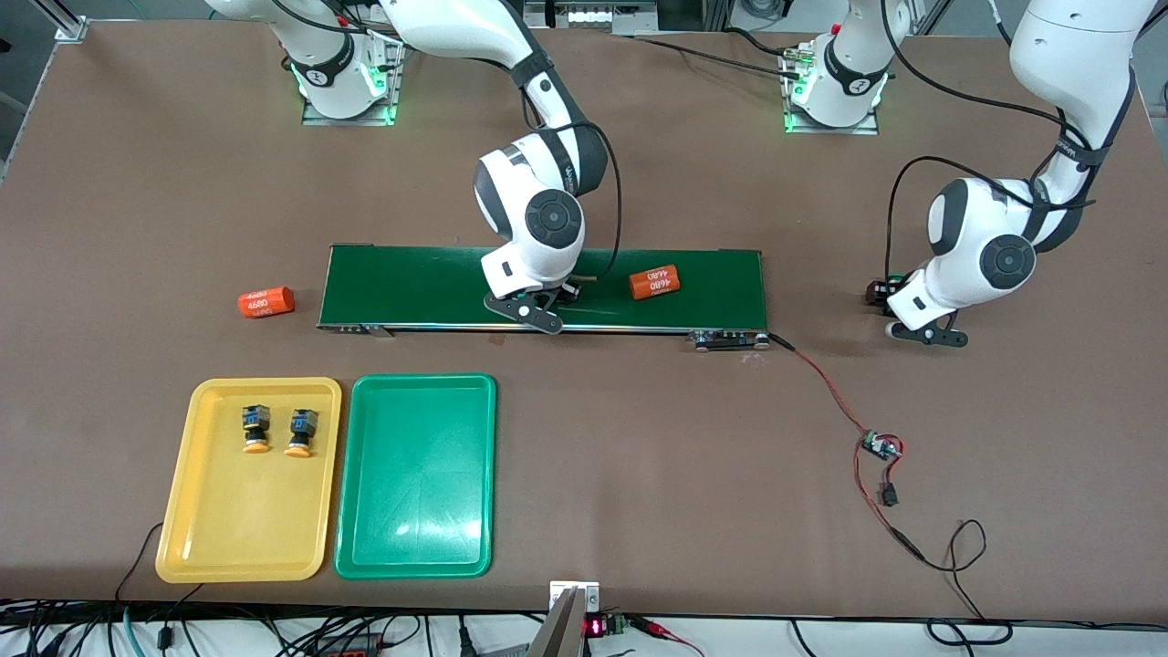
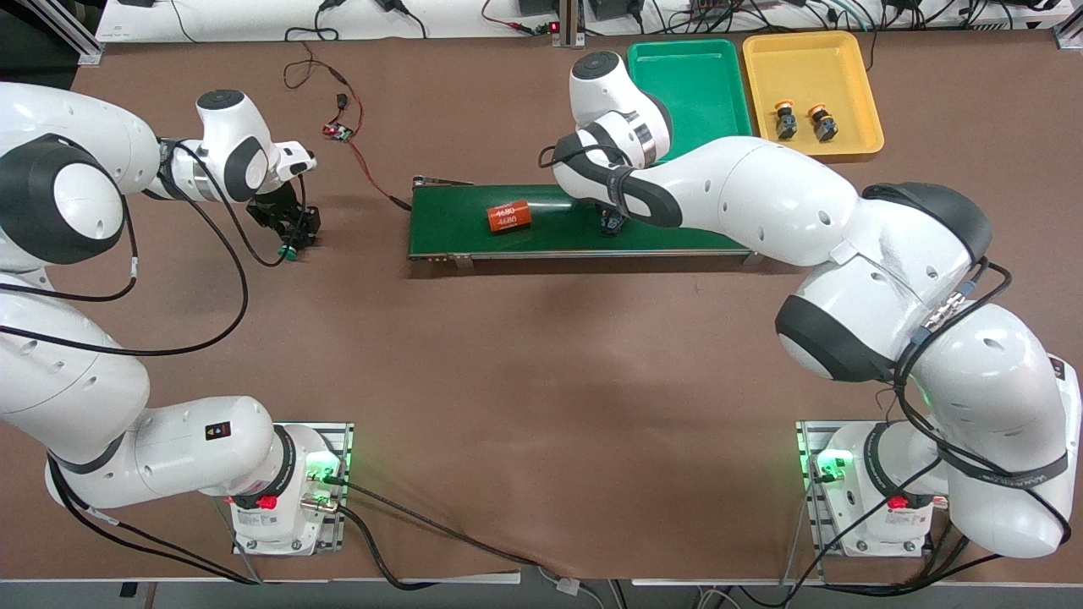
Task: Sort buttons by color to trays
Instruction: 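Grasp the green button with the right gripper while the left gripper grasps another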
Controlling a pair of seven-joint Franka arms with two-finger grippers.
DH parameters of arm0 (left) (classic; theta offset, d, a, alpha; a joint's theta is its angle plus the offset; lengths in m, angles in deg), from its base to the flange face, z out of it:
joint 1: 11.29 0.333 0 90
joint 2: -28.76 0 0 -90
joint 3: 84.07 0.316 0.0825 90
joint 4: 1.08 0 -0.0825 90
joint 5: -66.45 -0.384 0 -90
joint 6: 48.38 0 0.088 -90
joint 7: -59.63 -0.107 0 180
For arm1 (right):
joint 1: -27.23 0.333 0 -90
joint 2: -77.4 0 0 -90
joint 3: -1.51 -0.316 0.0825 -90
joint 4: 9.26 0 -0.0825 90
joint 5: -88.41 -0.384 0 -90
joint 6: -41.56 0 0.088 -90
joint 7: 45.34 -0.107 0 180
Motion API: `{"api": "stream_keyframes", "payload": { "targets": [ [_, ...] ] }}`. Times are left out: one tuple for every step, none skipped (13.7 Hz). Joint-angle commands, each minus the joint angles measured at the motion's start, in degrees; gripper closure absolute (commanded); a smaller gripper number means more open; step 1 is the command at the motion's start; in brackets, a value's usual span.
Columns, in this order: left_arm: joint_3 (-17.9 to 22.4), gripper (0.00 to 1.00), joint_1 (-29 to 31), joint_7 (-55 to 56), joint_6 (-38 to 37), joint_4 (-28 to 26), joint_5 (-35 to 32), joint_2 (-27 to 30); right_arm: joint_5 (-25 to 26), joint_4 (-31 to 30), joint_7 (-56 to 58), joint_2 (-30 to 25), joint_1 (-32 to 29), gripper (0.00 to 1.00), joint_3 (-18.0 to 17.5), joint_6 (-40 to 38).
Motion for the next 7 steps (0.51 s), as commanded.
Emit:
{"api": "stream_keyframes", "payload": {
  "targets": [
    [-0.2,0.75,-0.6,-1.2,-6.8,1.7,1.1,3.5,-0.6,-0.9,-0.6,-1.7,-0.3,0.98,0.7,-0.9],
    [-2.3,0.76,-0.9,-1.1,-11.3,3.8,1.2,4.7,-0.6,-0.2,-0.5,-1.9,-0.4,0.98,1.3,-1.5],
    [-5.0,0.76,-0.9,-1.0,-15.6,6.6,1.4,5.2,-0.6,0.9,-0.4,-1.9,-0.8,0.98,2.5,-1.9],
    [-6.4,0.76,-1.0,-0.8,-20.3,9.8,3.4,5.2,-0.6,1.6,-0.3,-2.0,-1.1,0.99,4.2,-2.7],
    [-7.2,0.76,-1.1,-0.7,-24.2,12.9,6.9,5.2,-0.6,3.0,0.3,-2.0,-2.4,1.00,5.7,-3.7],
    [-8.1,0.76,-1.2,-0.7,-27.2,15.1,10.4,5.2,-0.4,4.3,1.2,-2.0,-4.1,1.00,6.7,-4.6],
    [-10.0,0.76,-1.3,-0.4,-28.6,16.5,13.2,5.1,-0.2,5.3,3.5,-1.8,-6.7,1.00,7.0,-4.7]
  ]
}}
